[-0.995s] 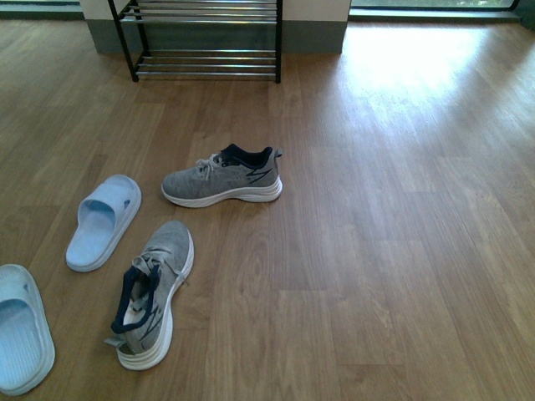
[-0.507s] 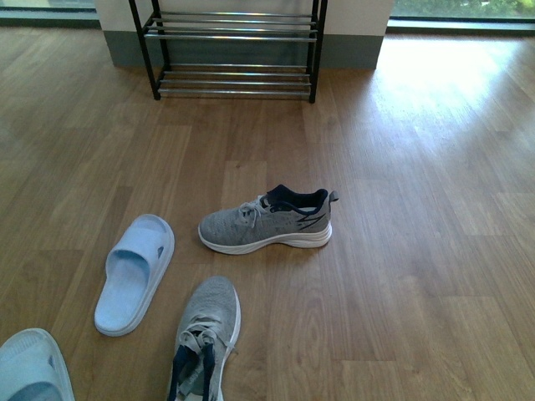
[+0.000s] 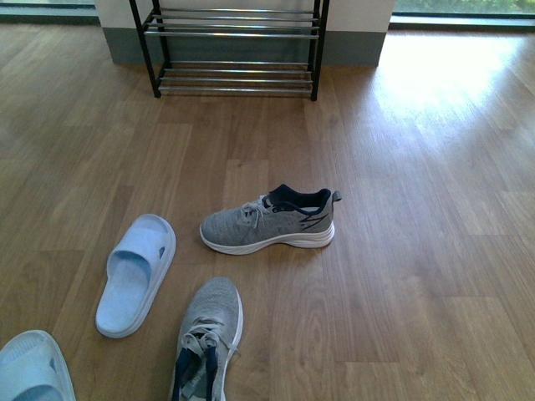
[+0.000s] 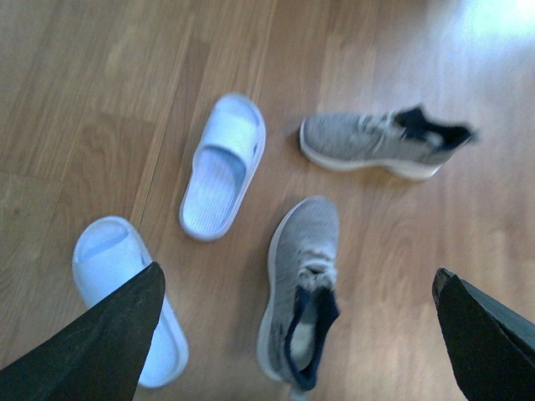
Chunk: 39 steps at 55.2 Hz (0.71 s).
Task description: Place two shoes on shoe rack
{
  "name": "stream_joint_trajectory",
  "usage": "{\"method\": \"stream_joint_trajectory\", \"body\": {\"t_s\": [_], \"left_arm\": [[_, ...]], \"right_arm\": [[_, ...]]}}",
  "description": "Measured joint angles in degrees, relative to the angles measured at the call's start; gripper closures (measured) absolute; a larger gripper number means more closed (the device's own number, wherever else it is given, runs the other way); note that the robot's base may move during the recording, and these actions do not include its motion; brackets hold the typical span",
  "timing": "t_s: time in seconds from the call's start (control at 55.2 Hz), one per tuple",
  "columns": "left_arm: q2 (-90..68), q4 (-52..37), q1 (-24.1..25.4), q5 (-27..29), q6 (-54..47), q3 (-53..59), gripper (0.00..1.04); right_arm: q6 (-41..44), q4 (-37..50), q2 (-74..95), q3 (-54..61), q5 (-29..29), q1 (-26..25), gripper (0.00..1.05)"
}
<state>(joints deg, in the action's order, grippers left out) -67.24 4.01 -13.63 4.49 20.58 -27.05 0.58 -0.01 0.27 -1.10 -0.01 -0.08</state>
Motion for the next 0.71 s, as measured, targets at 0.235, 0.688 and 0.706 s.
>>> {"method": "stream_joint_trajectory", "body": {"t_s": [0.235,0.688,0.706], "left_arm": [[-29.1,-6.3,-1.3,-3.3,-10.8,-7.3,0.09],[-68.8,-3.9,-1.1,-20.3,-23.1,-27.3,0.09],[-69.6,-3.8,-1.1,-20.0,-23.1,-28.0,0.09]], "right_arm": [[0.0,0.0,0.0,0.0,0.0,0.0,0.09],[0.0,0.0,0.0,0.0,0.0,0.0,0.09],[0.0,0.0,0.0,0.0,0.0,0.0,0.09]]}}
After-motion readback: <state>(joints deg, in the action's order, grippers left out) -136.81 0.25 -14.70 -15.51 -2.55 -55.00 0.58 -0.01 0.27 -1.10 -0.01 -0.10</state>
